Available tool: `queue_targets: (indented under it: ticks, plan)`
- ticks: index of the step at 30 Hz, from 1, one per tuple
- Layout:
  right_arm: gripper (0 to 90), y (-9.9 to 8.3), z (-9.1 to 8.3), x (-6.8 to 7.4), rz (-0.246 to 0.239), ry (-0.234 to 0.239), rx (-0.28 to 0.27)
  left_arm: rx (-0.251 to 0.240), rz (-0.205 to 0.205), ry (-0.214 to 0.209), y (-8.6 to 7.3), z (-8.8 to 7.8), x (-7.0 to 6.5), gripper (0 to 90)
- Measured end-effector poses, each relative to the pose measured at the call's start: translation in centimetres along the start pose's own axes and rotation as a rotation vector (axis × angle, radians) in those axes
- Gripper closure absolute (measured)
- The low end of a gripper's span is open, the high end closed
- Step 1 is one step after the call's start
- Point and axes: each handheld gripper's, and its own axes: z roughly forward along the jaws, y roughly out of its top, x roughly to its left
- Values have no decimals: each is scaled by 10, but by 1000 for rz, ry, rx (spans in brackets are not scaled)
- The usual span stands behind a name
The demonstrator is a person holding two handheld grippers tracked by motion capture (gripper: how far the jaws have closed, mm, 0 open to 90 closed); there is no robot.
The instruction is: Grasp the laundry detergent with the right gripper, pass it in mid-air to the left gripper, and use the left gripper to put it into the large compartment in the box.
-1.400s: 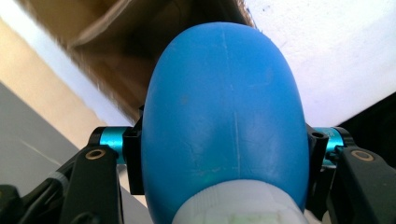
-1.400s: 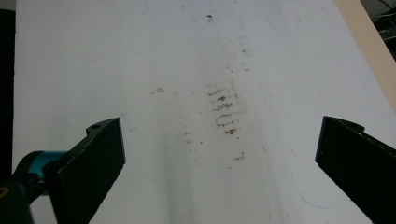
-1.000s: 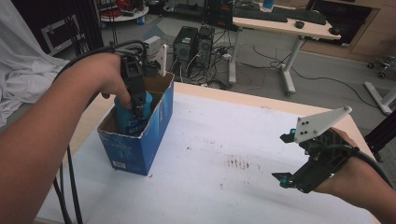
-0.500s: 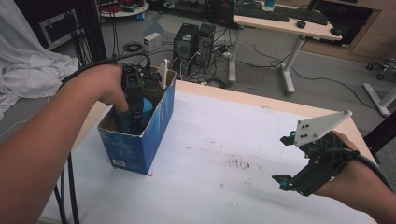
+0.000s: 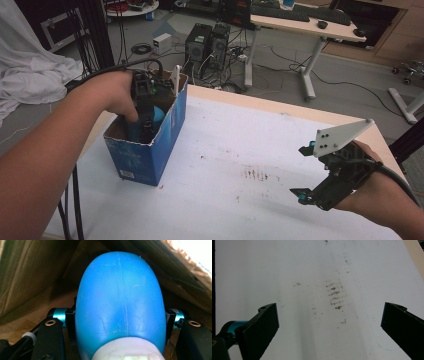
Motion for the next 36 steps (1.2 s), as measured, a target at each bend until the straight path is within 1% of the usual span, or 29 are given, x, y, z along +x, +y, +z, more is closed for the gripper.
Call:
queue_targets:
  ticks: [1,9,11,17,20,22,23,24,25,26,27,28,29,30,31,32,34,36]
  plan:
    - [8,0,0,0,-1,0,-1,-3,-7,1,0,-1,0,370]
    - [8,-1,0,0,-4,1,-3,-6,-24,2,-3,-6,-1,301]
    - [8,-1,0,0,-4,2,-4,-5,-24,3,-3,-7,-2,300]
    - [8,0,1,0,-6,7,-4,-15,-45,13,-7,-18,-3,292]
    - [8,0,1,0,-9,8,-4,-20,-45,19,-7,-24,-4,280]
    - [8,0,1,0,-10,9,-5,-20,-45,19,-7,-24,-4,280]
    - [8,-1,1,-1,-8,12,-3,-23,-45,22,-7,-30,-4,280]
    - [8,-1,1,-1,-6,12,-4,-25,-46,34,-6,-36,-5,274]
    - [8,-1,1,-1,-9,14,1,-24,-46,40,-6,-40,-6,256]
    - [8,-1,1,-1,-9,14,1,-24,-46,40,-6,-40,-6,254]
    - [8,-2,1,-1,-9,13,9,-23,-46,43,-6,-43,-6,254]
    - [8,-2,1,-1,-12,14,15,-22,-43,46,-6,-47,-6,255]
    - [9,-3,1,-2,-8,15,18,-28,-42,55,-6,-54,-8,254]
    - [9,-3,1,-2,-8,15,18,-28,-42,55,-6,-54,-8,254]
    - [8,-4,0,-3,-3,15,14,-32,-38,62,-6,-60,-11,246]
    - [8,-4,0,-3,-3,15,14,-32,-38,62,-6,-60,-11,234]
    - [9,-4,-2,-6,5,16,10,-31,-28,69,-5,-67,-14,234]
    - [8,-4,-3,-6,4,17,10,-33,-15,67,-3,-73,-18,234]
